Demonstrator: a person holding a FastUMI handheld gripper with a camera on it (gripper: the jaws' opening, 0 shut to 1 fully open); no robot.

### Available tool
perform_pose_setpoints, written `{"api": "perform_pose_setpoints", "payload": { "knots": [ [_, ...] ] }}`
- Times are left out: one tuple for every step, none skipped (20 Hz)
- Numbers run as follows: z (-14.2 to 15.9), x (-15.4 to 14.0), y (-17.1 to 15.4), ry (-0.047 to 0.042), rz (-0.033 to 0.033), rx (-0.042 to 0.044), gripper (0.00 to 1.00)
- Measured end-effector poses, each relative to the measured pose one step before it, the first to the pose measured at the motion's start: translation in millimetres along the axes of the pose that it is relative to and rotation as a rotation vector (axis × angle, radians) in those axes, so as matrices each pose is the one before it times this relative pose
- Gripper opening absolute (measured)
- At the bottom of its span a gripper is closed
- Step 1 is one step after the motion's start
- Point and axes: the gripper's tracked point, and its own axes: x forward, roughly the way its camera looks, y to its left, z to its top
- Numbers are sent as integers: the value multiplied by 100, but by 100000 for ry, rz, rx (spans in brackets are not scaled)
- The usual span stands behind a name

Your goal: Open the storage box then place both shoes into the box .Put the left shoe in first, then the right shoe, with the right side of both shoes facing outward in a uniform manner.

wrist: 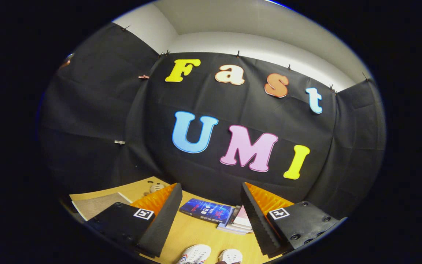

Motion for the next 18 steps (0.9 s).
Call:
{"api": "perform_pose_setpoints", "payload": {
  "knots": [
    [-406, 16, 521, 1542, 2848, 2377, 97],
    [-482, 60, 528, 1419, 3031, 2979, 98],
    [-619, 27, 696, 2009, 3563, 4336, 98],
    [-557, 134, 478, 1628, 2636, 3170, 97],
    [-778, 250, 885, 2496, 4765, 5184, 97],
    [-568, 228, 663, 1888, 3668, 3479, 98],
    [-802, 369, 787, 2229, 5109, 5193, 98],
    [-659, 244, 607, 1980, 3858, 3853, 98],
    [-706, 325, 773, 1989, 4995, 3999, 98],
    [-996, 484, 1034, 2672, 5467, 3878, 98],
    [-1005, 258, 868, 2929, 5832, 4038, 99],
    [-1405, 376, 832, 2735, 6009, 4707, 98],
    [-1418, 395, 866, 3379, 7371, 6553, 98],
    [-1451, 497, 500, 4058, 6570, 7188, 98],
    [-1533, 325, 300, 4510, 5381, 7677, 98],
    [-1570, 407, -160, 3458, 3800, 7683, 98],
    [-1063, 388, -397, 2769, 3435, 7973, 98],
    [-798, 198, -311, 1922, 3867, 8071, 98]
  ]
}}
